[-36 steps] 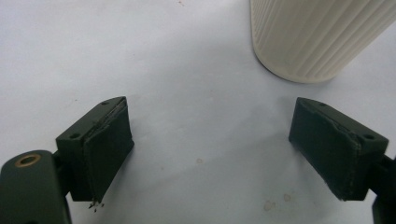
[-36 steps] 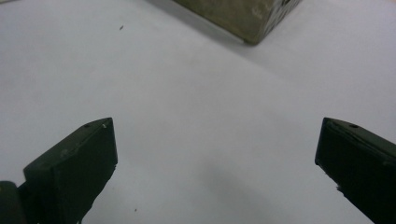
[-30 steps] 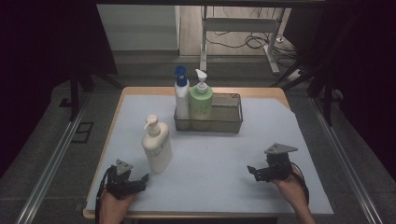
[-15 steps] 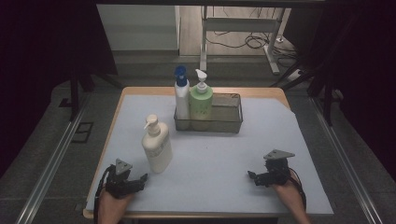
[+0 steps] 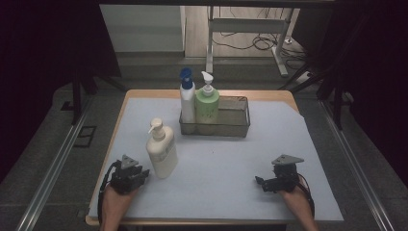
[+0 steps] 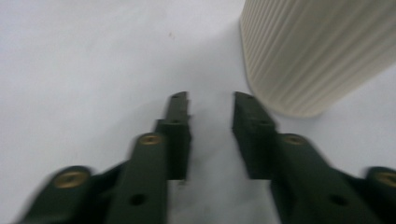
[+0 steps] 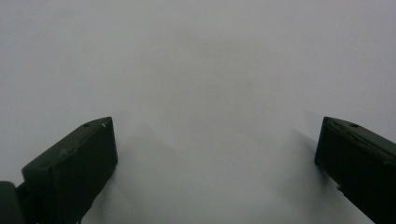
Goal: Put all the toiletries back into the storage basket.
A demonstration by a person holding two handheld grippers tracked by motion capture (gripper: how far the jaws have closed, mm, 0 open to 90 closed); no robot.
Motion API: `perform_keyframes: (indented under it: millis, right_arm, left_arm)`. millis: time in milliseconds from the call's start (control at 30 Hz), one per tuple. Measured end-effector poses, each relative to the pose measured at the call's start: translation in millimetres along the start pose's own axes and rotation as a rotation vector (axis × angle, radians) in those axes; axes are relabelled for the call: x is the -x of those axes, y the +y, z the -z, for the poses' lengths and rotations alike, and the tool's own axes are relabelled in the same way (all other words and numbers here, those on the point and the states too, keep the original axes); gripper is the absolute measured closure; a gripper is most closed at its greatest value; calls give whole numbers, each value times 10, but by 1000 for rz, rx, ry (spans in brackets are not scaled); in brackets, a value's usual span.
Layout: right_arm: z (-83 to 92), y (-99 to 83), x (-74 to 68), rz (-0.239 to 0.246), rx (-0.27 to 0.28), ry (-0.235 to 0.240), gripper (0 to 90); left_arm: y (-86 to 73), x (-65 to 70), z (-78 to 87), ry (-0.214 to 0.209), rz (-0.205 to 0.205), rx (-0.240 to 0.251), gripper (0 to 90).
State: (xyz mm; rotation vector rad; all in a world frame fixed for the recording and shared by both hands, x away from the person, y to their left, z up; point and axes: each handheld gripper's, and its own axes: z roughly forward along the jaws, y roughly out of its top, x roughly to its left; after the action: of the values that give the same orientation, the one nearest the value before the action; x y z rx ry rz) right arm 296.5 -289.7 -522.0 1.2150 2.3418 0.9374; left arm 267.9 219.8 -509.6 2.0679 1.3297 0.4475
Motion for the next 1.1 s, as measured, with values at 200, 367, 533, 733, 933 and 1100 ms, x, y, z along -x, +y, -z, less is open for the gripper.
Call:
perform_keyframes:
  millis: [200,367,533,733,933,1100]
  right_arm:
    - [0,-1,0,0,1,0,0]
    - [0,-2,0,0,1,-1,0]
    - [0,-2,1,0,2,0,0]
    - [0,-2,0,0,2,0,0]
    - [0,-2,0,0,1,0,0]
    - [0,-3,1,0,1,0,0]
  left_arm:
    - [147,-18,-110,-25,-14,-3,893]
    - [251,-30,-237,-41,-24,-4,895]
    - [269,-24,-322,-73,-9,9,895]
    - [265,-9,-342,-88,5,26,895]
    - [275,73,-353,-107,-15,22,895]
    - [287,158,-370,-122,-31,20,895]
